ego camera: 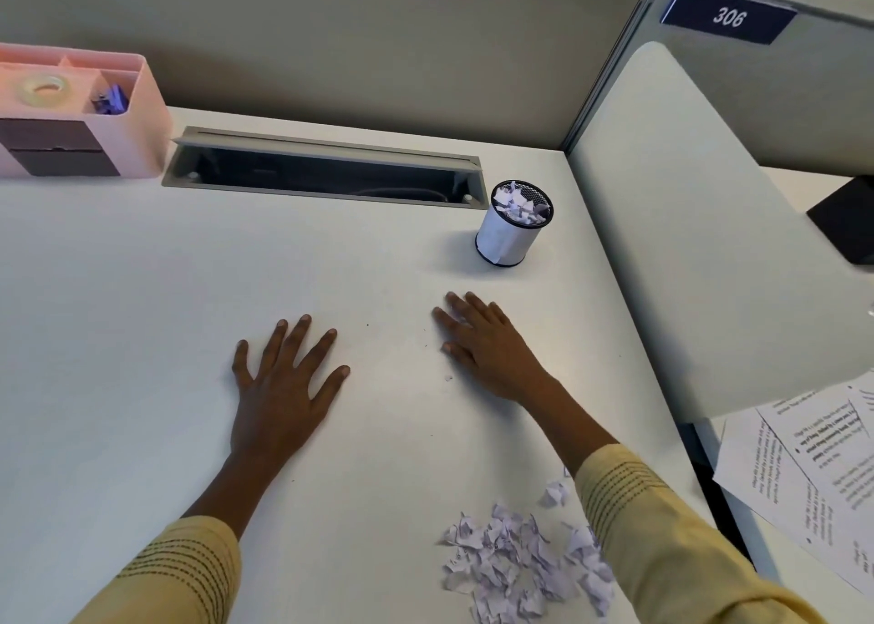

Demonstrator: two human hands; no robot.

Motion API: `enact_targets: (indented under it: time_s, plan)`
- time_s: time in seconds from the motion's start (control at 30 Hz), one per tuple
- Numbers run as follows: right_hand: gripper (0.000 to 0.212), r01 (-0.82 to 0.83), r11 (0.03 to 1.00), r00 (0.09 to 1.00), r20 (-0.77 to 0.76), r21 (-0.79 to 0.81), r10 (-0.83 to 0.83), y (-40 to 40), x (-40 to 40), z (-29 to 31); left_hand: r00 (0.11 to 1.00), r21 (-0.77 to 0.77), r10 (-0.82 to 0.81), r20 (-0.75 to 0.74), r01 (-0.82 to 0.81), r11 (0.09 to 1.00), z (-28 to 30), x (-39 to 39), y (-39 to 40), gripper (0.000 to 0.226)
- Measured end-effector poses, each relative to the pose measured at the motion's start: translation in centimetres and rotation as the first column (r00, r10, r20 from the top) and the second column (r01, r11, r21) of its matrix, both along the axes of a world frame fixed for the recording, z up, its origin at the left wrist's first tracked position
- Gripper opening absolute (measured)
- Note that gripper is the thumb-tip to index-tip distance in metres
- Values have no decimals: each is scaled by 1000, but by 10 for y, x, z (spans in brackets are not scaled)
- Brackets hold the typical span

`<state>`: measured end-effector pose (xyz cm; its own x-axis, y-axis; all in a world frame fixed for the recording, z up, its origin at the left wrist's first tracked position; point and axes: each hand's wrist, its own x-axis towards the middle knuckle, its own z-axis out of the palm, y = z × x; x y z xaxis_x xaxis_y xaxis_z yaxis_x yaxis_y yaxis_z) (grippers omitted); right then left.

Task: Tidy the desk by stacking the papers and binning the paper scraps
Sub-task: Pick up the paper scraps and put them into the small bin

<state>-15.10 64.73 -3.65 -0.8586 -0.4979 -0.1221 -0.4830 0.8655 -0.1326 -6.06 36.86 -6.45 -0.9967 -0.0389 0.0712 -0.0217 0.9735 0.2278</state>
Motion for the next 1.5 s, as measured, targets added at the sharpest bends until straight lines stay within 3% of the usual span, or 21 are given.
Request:
enact_targets:
  time_s: [0.13,0.2,0.27,0.33,0.4,0.53,0.63,0.77,0.9,1.0,1.1,1.17,1.27,1.33,1.5]
  plan:
    - [47,37,970,983,-164,-242,-78,16,28,-9,1000,-3,-2,-7,2,1000,1,0,1,63]
    - [48,174,905,939,-210,-388,-271,26,40,-11,1000,-8,-7,-9,7,1000,0,0,0,63]
    - [78,418,773,863,-57,-478,-502,25,48,-8,1000,-16,-5,-6,5,1000,0,-1,0,63]
    - [105,534,722,814,37,-439,-580,17,51,-9,1000,-18,-6,-10,5,1000,-1,-1,0,62]
    - [108,516,776,841,41,-363,-540,5,47,-11,1000,-14,-9,-15,9,1000,-1,-1,0,61]
    - [63,392,889,918,41,-235,-394,-15,38,-10,1000,-16,-14,-5,14,1000,-1,0,0,61]
    - [49,298,948,953,-14,-112,-302,-16,36,-3,1000,-25,-10,-1,10,1000,-1,0,0,61]
    - [59,168,985,979,112,29,-170,1,41,9,1000,-25,-16,-4,16,1000,0,0,-1,62]
    - [73,111,993,987,112,45,-116,12,52,21,1000,-17,-24,-17,23,1000,0,0,0,62]
    - [45,212,975,977,19,-62,-211,15,63,21,1000,-19,-24,-16,24,1000,-1,0,-1,62]
    - [18,164,972,976,-119,-171,-185,24,63,17,1000,-21,-25,-16,25,999,0,-1,0,62]
    - [11,169,966,981,-63,-197,-184,28,57,21,1000,-12,-18,-18,18,1000,-1,-1,0,62]
    - [19,327,901,945,97,-284,-312,29,44,32,1000,1,-11,-19,11,1000,-2,0,-1,61]
    - [10,455,824,890,190,-337,-414,30,35,42,1000,-5,-10,-15,10,1000,-2,0,0,61]
    - [18,685,544,729,445,-485,-521,47,8,67,1000,-11,-10,-19,9,1000,-3,-1,-1,61]
